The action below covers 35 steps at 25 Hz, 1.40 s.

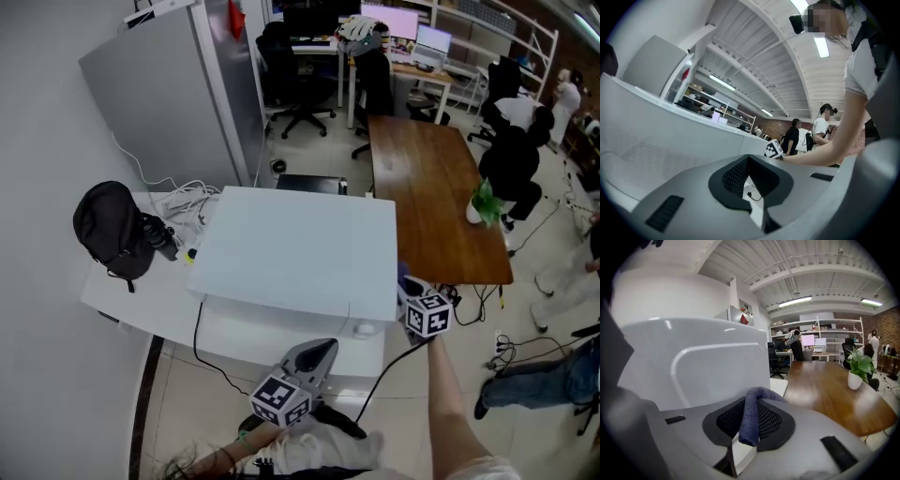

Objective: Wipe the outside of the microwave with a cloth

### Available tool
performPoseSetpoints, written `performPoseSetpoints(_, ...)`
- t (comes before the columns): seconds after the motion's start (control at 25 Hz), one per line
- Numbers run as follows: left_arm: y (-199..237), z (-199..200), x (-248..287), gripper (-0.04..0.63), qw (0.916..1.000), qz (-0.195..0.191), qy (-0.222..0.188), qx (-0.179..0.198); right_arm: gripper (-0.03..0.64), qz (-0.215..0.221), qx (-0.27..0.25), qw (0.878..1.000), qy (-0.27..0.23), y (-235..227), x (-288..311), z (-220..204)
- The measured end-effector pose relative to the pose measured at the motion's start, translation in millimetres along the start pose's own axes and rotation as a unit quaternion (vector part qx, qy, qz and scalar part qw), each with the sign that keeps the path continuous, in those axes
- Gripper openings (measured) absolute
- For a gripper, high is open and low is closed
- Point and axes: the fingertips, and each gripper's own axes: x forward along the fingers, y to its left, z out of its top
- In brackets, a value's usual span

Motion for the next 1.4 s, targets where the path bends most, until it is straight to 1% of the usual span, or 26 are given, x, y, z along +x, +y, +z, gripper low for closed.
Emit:
performPoseSetpoints(0.16,5,0,-1,-0.009,0.9999,0.002,-0.008,-0.015,0.071,0.017,0.041,0.999,0.002,51,-43,-49)
performPoseSetpoints(0.32,4,-2,-3,-0.009,0.9996,0.001,-0.009,-0.028,0.071,0.021,0.087,0.996,-0.004,95,-78,-80)
performPoseSetpoints(0.44,1,-5,-6,-0.009,0.9995,-0.002,-0.009,-0.031,0.071,0.020,0.115,0.993,-0.006,113,-93,-94)
performPoseSetpoints(0.56,-1,-7,-15,-0.009,0.9993,0.002,-0.012,-0.034,0.071,0.020,0.116,0.993,0.001,120,-93,-105)
performPoseSetpoints(0.6,-1,-8,-19,-0.009,0.9993,0.005,-0.013,-0.036,0.071,0.014,0.111,0.994,0.002,119,-92,-105)
performPoseSetpoints(0.68,-1,-9,-31,-0.009,0.9991,0.014,-0.016,-0.037,0.071,-0.012,0.112,0.994,-0.012,112,-95,-100)
performPoseSetpoints(0.8,5,-8,-55,-0.009,0.9983,0.035,-0.024,-0.039,0.071,-0.054,0.135,0.987,-0.065,108,-117,-75)
performPoseSetpoints(0.88,11,-7,-73,-0.009,0.9970,0.055,-0.032,-0.045,0.071,-0.067,0.137,0.983,-0.100,118,-138,-54)
performPoseSetpoints(0.96,14,-9,-89,-0.009,0.9954,0.070,-0.037,-0.054,0.071,-0.067,0.126,0.983,-0.119,141,-158,-41)
performPoseSetpoints(1.04,13,-10,-106,-0.009,0.9945,0.077,-0.042,-0.058,0.071,-0.060,0.110,0.984,-0.123,176,-175,-39)
performPoseSetpoints(1.12,7,-10,-123,-0.009,0.9946,0.073,-0.048,-0.057,0.071,-0.052,0.097,0.986,-0.122,215,-190,-43)
performPoseSetpoints(1.24,-9,-13,-159,-0.009,0.9953,0.058,-0.057,-0.052,0.071,-0.048,0.095,0.987,-0.123,270,-213,-56)
performPoseSetpoints(1.4,-33,-28,-234,-0.009,0.9950,0.044,-0.070,-0.056,0.071,-0.063,0.095,0.983,-0.141,335,-248,-72)
